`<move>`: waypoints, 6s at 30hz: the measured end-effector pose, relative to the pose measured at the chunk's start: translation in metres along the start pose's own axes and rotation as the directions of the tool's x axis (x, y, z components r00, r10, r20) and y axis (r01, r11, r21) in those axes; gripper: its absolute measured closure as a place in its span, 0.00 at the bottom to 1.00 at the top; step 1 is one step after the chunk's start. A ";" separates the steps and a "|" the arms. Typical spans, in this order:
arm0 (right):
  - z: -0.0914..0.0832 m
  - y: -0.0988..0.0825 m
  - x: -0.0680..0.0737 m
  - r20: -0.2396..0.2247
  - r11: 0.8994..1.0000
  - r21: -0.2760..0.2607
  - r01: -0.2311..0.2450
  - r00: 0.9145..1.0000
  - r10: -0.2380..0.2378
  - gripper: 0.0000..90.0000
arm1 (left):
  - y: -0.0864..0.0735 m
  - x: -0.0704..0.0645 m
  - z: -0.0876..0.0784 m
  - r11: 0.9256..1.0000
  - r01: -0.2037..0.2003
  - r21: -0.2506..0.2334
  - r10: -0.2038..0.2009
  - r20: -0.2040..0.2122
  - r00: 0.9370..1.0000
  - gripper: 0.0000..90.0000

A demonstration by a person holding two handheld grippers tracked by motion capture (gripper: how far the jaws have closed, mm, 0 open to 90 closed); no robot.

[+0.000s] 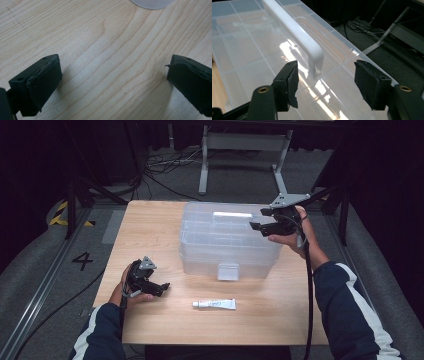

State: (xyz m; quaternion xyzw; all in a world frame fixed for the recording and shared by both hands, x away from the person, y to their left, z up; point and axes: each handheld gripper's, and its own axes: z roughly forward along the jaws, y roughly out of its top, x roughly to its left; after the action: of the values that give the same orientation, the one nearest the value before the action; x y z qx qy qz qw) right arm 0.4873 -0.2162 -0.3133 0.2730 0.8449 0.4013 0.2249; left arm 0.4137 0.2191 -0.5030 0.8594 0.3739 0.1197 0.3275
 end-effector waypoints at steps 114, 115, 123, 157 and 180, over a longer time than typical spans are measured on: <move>0.044 0.054 0.026 -0.033 0.989 0.055 0.137 0.990 -0.135 0.78 | 0.045 -0.019 -0.056 0.914 -0.002 -0.405 0.033 0.072 0.997 0.91; 0.044 0.054 0.026 -0.032 0.989 0.055 0.137 0.990 -0.135 0.78 | 0.045 -0.018 -0.055 0.914 0.000 -0.406 0.031 0.069 0.997 0.92; 0.039 0.050 0.025 -0.024 0.993 0.014 0.118 0.993 -0.117 0.74 | 0.047 -0.017 -0.057 0.917 -0.011 -0.400 0.037 0.058 0.998 1.00; -0.048 -0.022 -0.004 0.060 0.991 -0.124 0.043 0.998 -0.036 0.57 | 0.048 -0.017 -0.055 0.924 -0.027 -0.381 0.050 0.050 0.998 1.00; -0.047 -0.100 0.001 0.065 0.999 -0.032 0.041 0.997 -0.039 0.49 | 0.051 -0.015 -0.054 0.928 -0.023 -0.373 0.043 0.043 0.998 1.00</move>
State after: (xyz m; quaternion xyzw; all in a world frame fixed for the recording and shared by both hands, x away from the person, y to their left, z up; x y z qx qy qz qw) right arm 0.4306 -0.2948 -0.3660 0.2653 0.8358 0.4015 0.2644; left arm 0.4073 0.2080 -0.4285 0.7907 0.3216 0.1720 0.4917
